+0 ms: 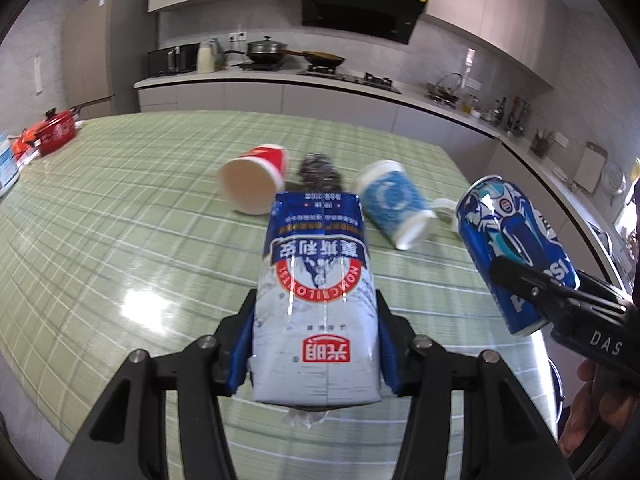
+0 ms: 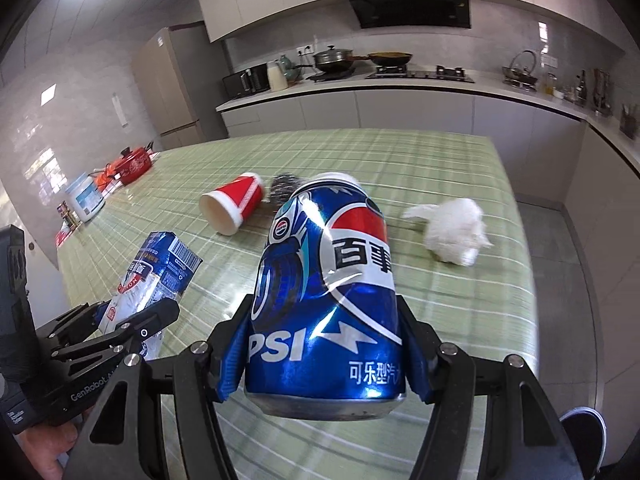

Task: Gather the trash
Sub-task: 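Carry the Pepsi can and milk carton in both tools over the bin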

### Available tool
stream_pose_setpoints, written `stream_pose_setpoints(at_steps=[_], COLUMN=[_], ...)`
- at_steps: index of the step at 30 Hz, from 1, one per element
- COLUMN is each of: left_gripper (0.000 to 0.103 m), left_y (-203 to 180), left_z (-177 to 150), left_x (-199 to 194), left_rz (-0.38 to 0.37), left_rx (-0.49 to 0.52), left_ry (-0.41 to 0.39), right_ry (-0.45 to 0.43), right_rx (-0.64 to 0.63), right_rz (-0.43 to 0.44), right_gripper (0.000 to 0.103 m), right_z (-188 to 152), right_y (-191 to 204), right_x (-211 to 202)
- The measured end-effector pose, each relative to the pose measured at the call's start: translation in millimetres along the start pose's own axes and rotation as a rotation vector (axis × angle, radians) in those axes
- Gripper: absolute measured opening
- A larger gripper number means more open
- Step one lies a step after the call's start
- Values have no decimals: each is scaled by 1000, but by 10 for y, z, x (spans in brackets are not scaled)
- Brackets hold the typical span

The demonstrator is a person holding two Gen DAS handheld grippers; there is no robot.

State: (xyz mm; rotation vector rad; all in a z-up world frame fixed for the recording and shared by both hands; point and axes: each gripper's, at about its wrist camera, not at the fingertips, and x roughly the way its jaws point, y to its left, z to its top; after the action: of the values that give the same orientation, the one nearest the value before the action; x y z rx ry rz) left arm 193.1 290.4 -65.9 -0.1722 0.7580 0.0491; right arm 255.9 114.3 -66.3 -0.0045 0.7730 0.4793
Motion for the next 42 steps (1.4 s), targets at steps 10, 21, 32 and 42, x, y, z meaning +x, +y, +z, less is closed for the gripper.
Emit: stream_pose_setpoints(at_steps=[10, 21, 32, 42], left_gripper=[53, 53, 53, 53], left_y=[-739, -1506, -2191, -2901], left_z=[-107, -196, -410, -768], left_x=[-116, -213, -296, -250], left_rz=[-62, -136, -212, -287], left_rx=[75, 161, 231, 295], left_ry=[-2, -5, 17, 74], right_ry=[-40, -67, -73, -31], right_rx=[68, 138, 203, 249], right_rz=[-80, -170, -258, -336], right_gripper=[67, 67, 67, 67], right_z=[-210, -557, -962, -1423], right_y=[-690, -1400, -2033, -2634], right_x=[-584, -1213, -1769, -2146])
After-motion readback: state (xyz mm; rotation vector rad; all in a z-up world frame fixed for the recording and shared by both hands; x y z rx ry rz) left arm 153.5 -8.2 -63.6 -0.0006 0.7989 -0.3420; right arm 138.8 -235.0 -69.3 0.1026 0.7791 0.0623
